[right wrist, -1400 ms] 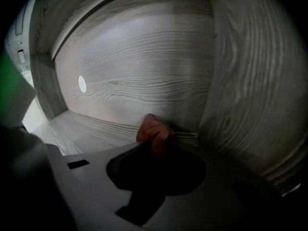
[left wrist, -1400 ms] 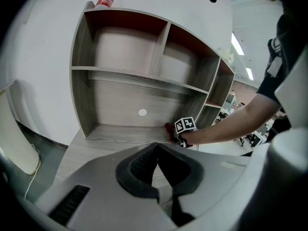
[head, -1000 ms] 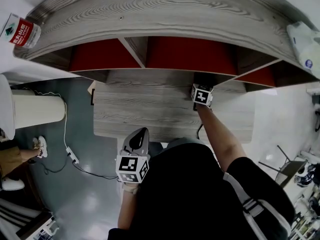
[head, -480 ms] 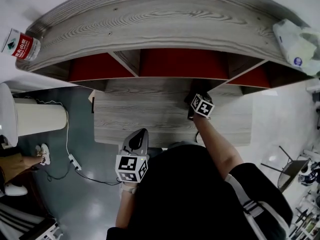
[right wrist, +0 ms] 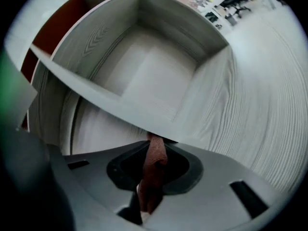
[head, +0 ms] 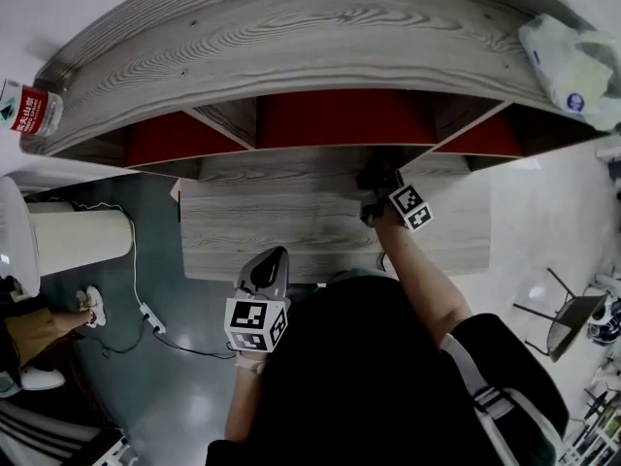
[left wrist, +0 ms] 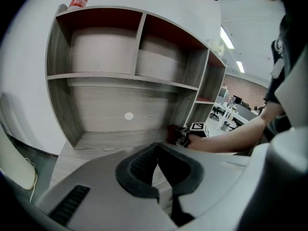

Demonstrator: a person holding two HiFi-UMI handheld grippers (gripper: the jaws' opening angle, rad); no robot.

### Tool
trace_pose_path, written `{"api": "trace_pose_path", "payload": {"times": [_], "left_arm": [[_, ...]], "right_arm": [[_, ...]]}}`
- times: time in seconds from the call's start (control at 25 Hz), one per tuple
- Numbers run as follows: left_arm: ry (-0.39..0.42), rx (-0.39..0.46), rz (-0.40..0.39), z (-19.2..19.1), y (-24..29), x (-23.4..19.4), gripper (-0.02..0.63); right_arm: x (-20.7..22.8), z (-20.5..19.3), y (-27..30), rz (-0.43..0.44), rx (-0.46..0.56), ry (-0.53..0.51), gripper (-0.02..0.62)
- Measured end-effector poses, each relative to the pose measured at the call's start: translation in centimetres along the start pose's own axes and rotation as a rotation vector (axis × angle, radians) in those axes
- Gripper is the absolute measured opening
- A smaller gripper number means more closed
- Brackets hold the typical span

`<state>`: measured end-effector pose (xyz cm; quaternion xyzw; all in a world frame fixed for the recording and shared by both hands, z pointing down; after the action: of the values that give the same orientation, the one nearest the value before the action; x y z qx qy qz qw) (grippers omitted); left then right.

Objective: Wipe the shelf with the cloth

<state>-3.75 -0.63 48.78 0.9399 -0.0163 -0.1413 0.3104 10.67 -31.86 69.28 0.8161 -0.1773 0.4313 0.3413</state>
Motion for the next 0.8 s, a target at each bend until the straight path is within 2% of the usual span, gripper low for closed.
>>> {"api": "trace_pose_path", "payload": {"times": [0.12,0.24,0.48,0.8], "left_arm": [[0.0,-0.002,0.0,-0.2,-0.1,0.1,0.006],[-0.002,0.0,0.004,-0.3,-0.3,0.0,0.006],[-0.011,0.006,0.01,-0.6,-0.7,0.0,0.006],[-0.013,0.002,0.007,-0.9,-0.5,0.3,0.006]], "right_arm": [[-0.2,0.6,-0.4,0.042,0.024,0.127,0.05],[-1.3,1.3,-1.0,0.095,0.035,0.183,0.048],[-5.0,3.1,-3.1,0.24,0.071,0.235,0.047],[-11.9,6.3,-5.4,0.455,0.174,0.266,0.046]]}}
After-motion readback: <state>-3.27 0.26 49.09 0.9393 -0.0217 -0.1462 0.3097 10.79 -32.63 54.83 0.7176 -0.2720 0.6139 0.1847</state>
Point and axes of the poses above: the fingertips, and each gripper's own axes: y forward along the fingers, x to its right, z out of its top, the point moved 5 cm from there along -y, backward along the fingers, and after that the axes turned 5 degrees about -z, right-handed, at the moved point
